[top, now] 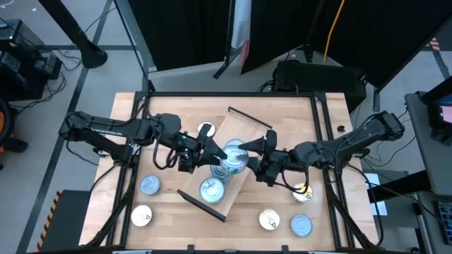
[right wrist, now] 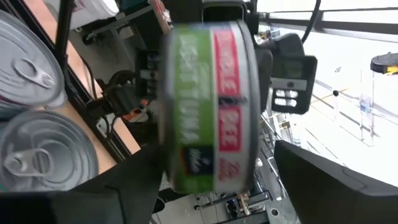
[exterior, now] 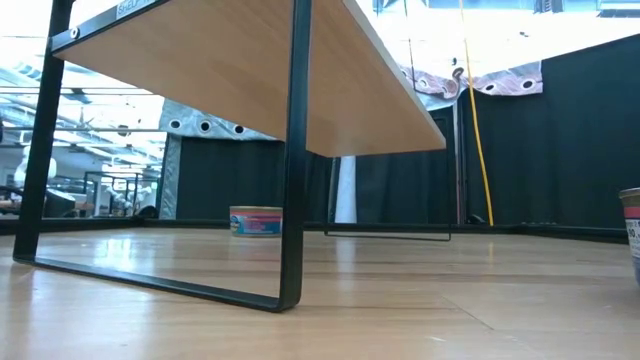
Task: Stack canned seafood by type on shelf
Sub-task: Stack the green tuna can on top of the other green tuna can on the shelf
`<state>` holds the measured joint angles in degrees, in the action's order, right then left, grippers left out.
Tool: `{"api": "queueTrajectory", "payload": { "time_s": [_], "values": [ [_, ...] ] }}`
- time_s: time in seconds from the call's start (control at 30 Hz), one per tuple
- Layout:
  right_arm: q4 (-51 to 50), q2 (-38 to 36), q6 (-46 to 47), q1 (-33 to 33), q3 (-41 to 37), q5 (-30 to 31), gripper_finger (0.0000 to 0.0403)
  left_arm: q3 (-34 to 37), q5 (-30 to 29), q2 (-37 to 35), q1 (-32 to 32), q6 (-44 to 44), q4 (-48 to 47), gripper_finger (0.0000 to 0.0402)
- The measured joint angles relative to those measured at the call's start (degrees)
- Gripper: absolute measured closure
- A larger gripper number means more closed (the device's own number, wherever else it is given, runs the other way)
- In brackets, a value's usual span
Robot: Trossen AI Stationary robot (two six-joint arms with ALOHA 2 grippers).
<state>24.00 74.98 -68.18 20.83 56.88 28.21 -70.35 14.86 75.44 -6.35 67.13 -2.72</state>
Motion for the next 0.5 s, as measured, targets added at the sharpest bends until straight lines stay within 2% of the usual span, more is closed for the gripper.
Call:
{"api": "queueTrajectory", "payload": {
  "time_s": [0.5],
  "values": [
    [-0.57, -0.02, -0.07, 2.24, 0.00, -0.02, 0.0267, 0.00, -1.60, 0.00, -0.02, 1.09, -0.69, 0.0249]
  ]
}}
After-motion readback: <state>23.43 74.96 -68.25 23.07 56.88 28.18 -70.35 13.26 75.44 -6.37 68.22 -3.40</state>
